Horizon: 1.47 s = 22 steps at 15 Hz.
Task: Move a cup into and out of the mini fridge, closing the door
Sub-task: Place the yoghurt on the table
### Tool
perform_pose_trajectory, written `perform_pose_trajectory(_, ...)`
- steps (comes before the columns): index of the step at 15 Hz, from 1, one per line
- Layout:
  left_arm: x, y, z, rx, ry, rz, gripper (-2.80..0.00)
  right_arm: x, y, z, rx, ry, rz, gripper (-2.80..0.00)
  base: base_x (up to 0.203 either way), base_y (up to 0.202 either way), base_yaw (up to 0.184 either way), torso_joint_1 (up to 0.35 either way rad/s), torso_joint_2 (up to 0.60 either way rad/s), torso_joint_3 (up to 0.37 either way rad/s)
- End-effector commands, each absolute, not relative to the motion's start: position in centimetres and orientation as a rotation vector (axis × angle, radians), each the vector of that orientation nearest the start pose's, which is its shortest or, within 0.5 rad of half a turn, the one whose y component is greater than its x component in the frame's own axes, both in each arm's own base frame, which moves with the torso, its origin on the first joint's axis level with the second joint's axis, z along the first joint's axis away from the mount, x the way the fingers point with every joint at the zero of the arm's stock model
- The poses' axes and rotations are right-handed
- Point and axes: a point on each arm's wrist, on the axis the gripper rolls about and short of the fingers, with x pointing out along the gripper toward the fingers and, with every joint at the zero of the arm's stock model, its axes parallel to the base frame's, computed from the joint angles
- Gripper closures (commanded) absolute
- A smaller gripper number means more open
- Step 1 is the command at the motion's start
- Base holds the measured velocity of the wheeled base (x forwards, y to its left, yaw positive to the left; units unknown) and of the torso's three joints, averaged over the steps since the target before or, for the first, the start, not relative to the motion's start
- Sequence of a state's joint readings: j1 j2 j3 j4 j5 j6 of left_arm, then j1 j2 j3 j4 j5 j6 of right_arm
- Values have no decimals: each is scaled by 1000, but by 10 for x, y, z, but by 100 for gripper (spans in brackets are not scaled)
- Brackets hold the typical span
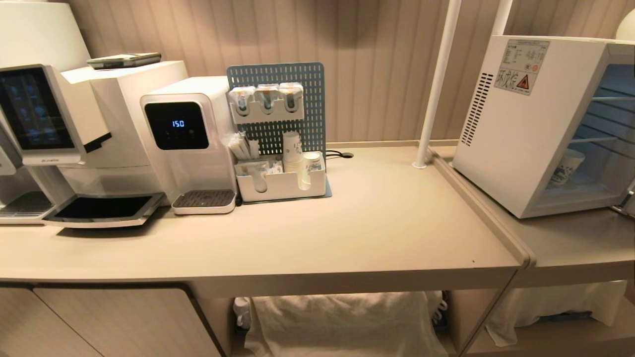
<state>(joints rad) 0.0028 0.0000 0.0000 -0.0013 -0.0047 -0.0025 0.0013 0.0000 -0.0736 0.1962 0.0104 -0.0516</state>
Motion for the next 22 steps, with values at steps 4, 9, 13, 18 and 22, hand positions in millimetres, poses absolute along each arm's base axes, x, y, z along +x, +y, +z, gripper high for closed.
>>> perform_pose_trajectory(4,-23,0,76,-3,0,0,0,-30,0,76,-44,125,15,0,0,0,0,0,0,0)
perform_pose_trajectory(9,-23,0,76,-5,0,-2,0,-30,0,76,-54,124,25,0,0,0,0,0,0,0)
perform_pose_trajectory(13,-23,0,76,-5,0,-2,0,-30,1,139,-44,69,57,0,0,0,0,0,0,0)
perform_pose_trajectory(18,-23,0,76,-7,0,1,0,67,2,225,-32,345,100,0,0,0,0,0,0,0)
perform_pose_trajectory(22,-23,0,76,-8,0,0,0,173,11,223,-43,388,163,0,0,0,0,0,0,0)
